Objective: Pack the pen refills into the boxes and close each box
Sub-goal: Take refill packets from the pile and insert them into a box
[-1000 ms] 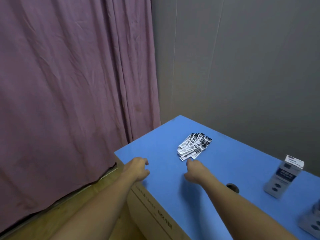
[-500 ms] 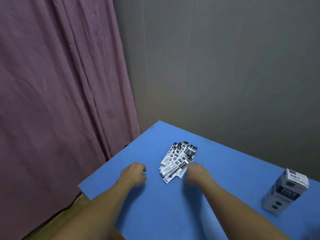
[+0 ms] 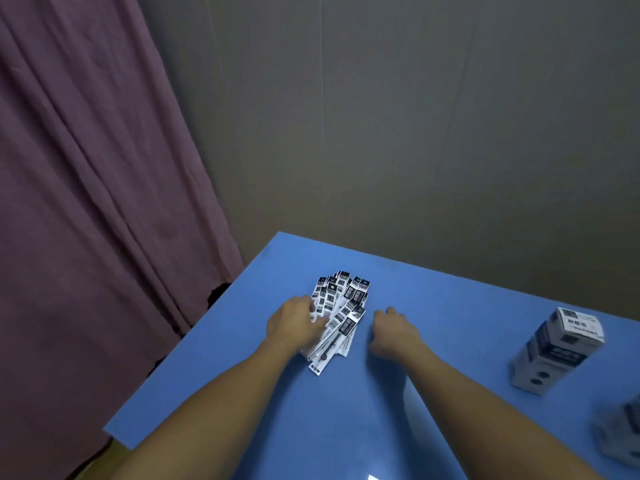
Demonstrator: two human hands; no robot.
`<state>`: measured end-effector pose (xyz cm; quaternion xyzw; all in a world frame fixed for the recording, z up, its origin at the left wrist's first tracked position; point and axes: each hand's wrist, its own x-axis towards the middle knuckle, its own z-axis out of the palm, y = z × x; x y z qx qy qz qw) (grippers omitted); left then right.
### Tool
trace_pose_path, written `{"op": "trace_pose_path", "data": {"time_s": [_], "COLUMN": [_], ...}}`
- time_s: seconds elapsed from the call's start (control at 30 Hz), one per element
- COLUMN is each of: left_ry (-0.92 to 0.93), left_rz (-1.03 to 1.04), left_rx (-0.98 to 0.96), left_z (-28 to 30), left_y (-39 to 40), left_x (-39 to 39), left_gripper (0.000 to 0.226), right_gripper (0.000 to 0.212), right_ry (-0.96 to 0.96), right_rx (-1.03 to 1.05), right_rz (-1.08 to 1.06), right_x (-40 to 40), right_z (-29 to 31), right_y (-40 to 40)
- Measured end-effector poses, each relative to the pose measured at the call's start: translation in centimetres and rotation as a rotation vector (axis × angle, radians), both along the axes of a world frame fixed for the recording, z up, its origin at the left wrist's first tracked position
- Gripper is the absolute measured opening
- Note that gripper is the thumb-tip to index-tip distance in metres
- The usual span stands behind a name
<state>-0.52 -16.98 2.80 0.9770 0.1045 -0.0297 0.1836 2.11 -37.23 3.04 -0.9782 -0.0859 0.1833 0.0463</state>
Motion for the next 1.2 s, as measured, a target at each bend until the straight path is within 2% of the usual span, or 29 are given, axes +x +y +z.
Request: {"op": "trace_pose_path", "data": {"time_s": [0.13,0.4,0.63,0.83,1.2], "left_ry": [0.007,0.037,0.050,-0.028,-0.097], "left_rz": [0.051,0.211,0.177,0.158,0.134], "left_rx": [-0.016,-0.009,0.008,-0.124,-0.269], "left_z": [-0.9,-1.7,-1.4,-1.2,-0.7], "left_y": [-2.0,-2.8,-2.6,-2.1,0.9], "left_x": [1.4,2.2,2.3,2.3,2.6], "left_gripper": [0.051,0.046,0.024,0.009,0.012], "right_gripper": [0.049,0.047,0.048,0.049,0.043], "right_ry": [0.003,-0.008,-0.003,0.000,-0.002], "right_rx": [-0.002,-0.014,-0.017,-0.017,0.013], "right_rz": [-0.011,-0.012,-0.015,-0.020,-0.101], "right_x": [0.1,0.1,0.2,0.1,-0.8], "right_z": [-0.1,-0.4,-0.4,-0.5,-0.4], "right_y": [0.1,0.0,0.1,0.1,0.1]}}
